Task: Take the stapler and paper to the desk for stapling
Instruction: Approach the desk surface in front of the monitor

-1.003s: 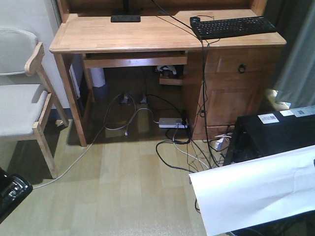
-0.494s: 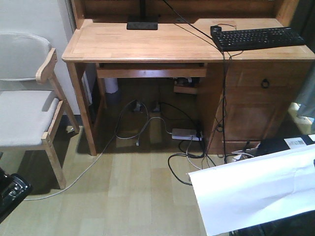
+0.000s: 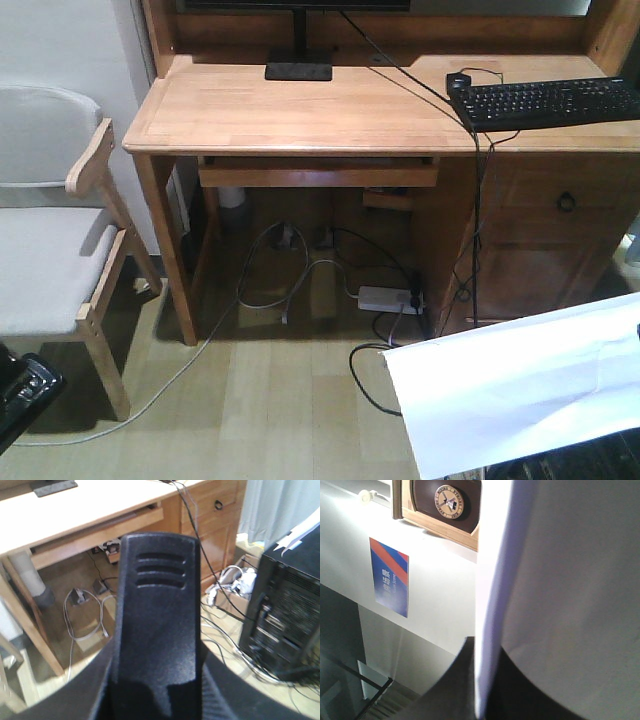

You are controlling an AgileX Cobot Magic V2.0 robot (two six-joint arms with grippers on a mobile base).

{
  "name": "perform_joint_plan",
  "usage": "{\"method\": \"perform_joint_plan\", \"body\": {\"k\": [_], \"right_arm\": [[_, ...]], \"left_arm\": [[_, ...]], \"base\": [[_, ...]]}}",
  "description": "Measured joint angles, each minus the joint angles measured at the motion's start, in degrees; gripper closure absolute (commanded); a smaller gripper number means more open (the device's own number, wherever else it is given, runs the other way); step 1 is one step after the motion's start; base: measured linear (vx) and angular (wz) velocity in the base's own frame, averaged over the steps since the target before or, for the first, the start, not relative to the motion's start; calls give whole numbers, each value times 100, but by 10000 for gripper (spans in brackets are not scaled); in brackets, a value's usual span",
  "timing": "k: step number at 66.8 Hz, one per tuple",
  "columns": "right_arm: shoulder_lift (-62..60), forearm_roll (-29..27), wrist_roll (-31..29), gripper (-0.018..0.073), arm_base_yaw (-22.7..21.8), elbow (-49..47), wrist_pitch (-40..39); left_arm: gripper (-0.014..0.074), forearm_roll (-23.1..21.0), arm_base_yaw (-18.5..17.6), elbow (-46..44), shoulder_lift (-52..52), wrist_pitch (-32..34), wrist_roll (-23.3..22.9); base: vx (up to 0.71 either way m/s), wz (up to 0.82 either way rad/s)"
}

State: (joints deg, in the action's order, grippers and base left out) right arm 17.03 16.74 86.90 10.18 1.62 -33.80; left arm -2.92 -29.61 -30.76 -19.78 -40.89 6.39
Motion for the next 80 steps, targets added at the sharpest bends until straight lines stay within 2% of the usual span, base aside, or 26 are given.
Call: {"method": "perform_joint_plan", "body": {"k": [80], "right_arm": [[0,0,0,564,0,0,0]], "left_arm": [[603,0,0,0,0,0,0]], "base": [[23,-2]]}}
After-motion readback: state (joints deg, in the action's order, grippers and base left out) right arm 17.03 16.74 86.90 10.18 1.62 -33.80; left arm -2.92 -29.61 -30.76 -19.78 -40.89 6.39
